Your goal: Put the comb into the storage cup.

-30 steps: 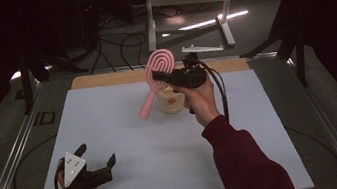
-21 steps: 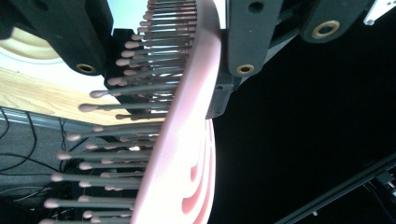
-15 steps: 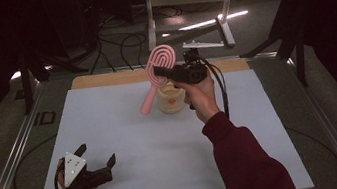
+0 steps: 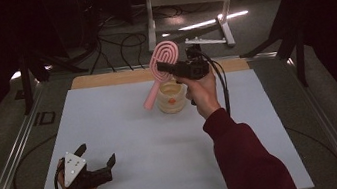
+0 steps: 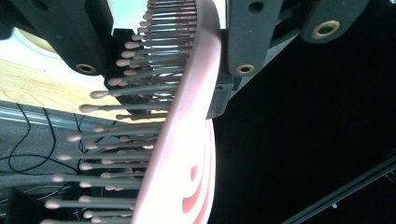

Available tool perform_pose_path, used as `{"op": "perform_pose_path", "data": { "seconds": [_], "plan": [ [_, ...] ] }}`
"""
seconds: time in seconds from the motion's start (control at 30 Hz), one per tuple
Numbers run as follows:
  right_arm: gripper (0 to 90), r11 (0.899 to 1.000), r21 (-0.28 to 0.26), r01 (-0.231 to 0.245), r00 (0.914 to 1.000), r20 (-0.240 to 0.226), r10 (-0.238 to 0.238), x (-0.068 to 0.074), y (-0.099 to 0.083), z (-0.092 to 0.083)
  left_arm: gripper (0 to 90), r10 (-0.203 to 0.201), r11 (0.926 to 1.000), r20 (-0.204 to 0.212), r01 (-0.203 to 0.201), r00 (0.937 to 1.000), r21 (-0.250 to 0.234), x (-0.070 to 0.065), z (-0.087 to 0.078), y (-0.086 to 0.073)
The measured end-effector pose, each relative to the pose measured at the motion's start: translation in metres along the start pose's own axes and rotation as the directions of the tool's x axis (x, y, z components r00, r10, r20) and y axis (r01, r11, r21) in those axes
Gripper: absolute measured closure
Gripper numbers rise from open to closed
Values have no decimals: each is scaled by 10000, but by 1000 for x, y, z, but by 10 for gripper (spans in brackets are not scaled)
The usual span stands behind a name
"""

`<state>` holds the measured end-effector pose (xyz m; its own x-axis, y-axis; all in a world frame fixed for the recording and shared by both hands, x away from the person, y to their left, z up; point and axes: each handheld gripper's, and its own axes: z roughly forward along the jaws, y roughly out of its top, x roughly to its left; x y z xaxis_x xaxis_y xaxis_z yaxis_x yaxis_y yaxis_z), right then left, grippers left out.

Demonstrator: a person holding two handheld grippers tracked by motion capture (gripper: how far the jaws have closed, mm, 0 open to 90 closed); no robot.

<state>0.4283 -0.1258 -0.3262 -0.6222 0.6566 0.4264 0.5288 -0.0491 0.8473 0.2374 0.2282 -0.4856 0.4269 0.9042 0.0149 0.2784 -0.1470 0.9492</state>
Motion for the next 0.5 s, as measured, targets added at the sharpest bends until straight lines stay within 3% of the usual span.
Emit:
{"op": "perform_pose_path", "data": {
  "seconds": [0.5],
  "plan": [
    [635,9998,-198,-13,9998,218,18,-5,7,2,2,-32,10000,-18,32,10000,24,0,0,0]
  ]
}}
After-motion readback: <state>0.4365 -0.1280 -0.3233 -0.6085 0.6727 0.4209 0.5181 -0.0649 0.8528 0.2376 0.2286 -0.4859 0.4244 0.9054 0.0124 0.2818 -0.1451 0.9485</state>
